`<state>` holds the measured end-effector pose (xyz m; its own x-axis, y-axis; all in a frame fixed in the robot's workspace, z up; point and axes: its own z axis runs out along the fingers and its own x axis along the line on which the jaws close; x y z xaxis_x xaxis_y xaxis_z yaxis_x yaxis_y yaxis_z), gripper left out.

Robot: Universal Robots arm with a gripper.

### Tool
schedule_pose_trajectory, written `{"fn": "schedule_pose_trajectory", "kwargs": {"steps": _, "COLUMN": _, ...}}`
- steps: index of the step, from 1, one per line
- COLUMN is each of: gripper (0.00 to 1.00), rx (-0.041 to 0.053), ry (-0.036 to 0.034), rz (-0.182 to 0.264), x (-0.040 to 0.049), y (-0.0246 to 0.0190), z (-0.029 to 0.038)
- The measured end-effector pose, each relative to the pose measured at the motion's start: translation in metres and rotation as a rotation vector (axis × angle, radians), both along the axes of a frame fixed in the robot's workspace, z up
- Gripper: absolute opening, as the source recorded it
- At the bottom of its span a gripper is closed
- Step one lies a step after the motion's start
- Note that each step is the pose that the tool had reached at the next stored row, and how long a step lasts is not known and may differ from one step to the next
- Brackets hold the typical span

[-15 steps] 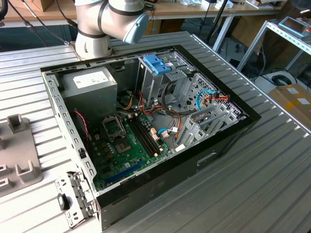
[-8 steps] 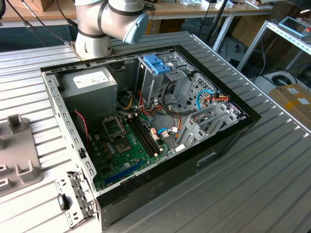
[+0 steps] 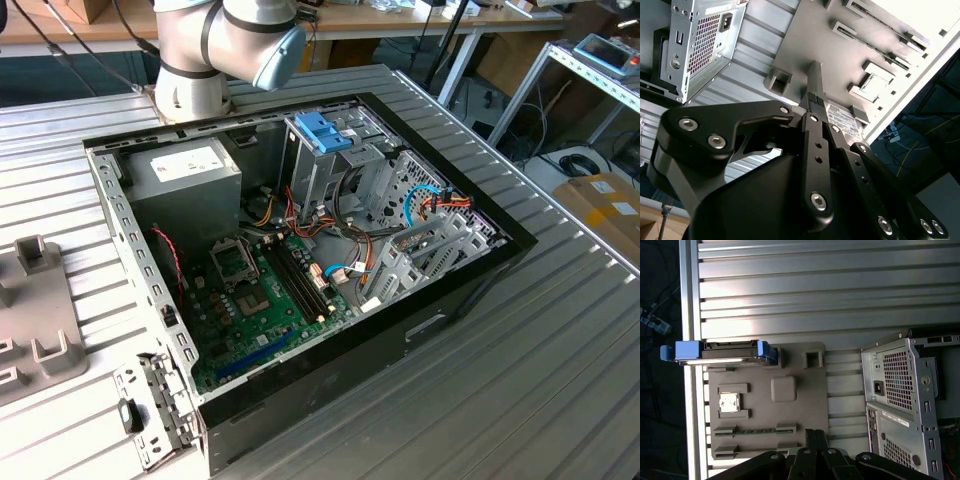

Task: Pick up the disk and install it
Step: 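Reach for the disk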

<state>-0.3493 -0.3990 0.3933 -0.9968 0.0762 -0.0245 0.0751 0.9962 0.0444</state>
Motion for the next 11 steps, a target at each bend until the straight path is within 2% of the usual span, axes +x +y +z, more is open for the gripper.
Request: {"fn": "schedule_pose_trajectory", "kwargs": {"steps": 11, "gripper": 0.1, "rx": 0.0, "ry": 0.0, "rz": 0.0, "x": -0.0042, "y": 0.0, "z": 0.0}}
